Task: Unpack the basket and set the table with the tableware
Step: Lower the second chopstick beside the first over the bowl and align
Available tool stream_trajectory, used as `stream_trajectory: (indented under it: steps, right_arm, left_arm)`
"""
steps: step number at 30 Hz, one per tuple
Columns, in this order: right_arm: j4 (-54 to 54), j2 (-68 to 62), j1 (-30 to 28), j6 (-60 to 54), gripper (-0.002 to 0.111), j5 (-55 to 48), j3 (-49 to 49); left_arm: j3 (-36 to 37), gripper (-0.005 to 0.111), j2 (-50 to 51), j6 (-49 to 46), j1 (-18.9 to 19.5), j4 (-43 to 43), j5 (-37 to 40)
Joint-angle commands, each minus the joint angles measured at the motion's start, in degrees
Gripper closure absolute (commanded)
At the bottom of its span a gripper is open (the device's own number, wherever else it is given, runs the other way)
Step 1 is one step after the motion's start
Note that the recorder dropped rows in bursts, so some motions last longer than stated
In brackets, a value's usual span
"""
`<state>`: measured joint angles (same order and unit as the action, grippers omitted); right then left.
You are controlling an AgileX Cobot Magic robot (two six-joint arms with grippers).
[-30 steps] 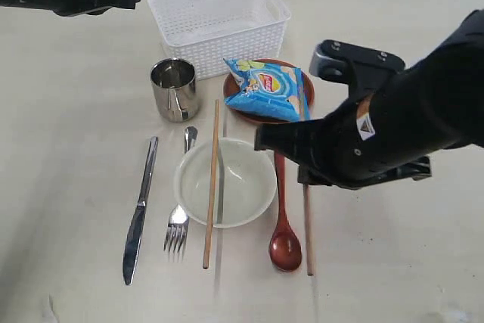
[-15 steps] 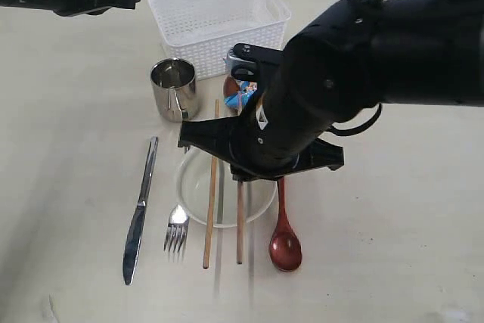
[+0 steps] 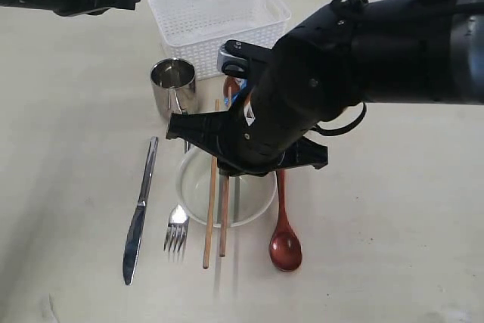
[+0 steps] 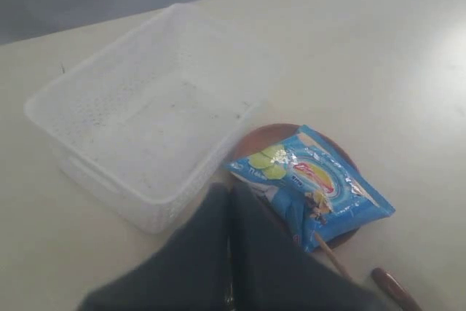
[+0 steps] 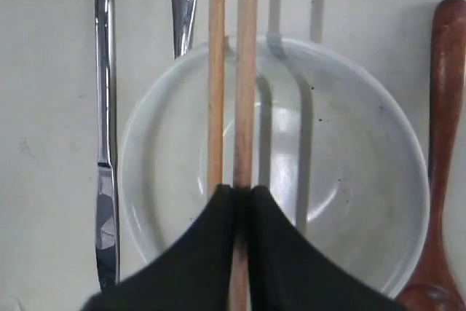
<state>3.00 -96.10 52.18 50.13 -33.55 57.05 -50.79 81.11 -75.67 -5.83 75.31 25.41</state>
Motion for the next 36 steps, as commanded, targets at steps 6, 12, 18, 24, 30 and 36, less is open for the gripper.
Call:
stream_trajectory:
  steps: [6, 12, 18, 24, 30, 36]
  right_arm:
    - [-0.86, -1.93, 0.07, 0.19, 0.108, -0.62, 0.16]
    - [-0.86, -2.46, -0.06, 0.66, 0.09, 0.48, 0.16]
    - [-1.49, -2.24, -0.06, 1.77, 0.074, 0.95, 0.16]
    - [-1.89, -0.31, -0.06, 1.07, 0.074, 4.61, 0.16]
    - [-2.13, -1.47, -0.06, -0.51, 0.043, 3.4, 0.16]
    - [-2.38, -3.24, -0.06, -1.92, 0.041, 3.93, 0.16]
  left_arm:
    - [0.51, 0.107, -0.4, -0.34, 0.1, -0.13, -0.13]
    - [0.51, 0.107, -0.4, -0.34, 0.1, -0.13, -0.13]
    - [0.51, 0.107, -0.4, -0.34, 0.1, -0.13, -0.13]
    - [0.51, 0.107, -0.4, -0.34, 0.1, -0.13, -0.13]
    - [0.51, 0.107, -0.4, -0.35, 0.1, -0.13, -0.25]
    - [0.51, 0.107, -0.4, -0.35, 0.1, -0.13, -0.25]
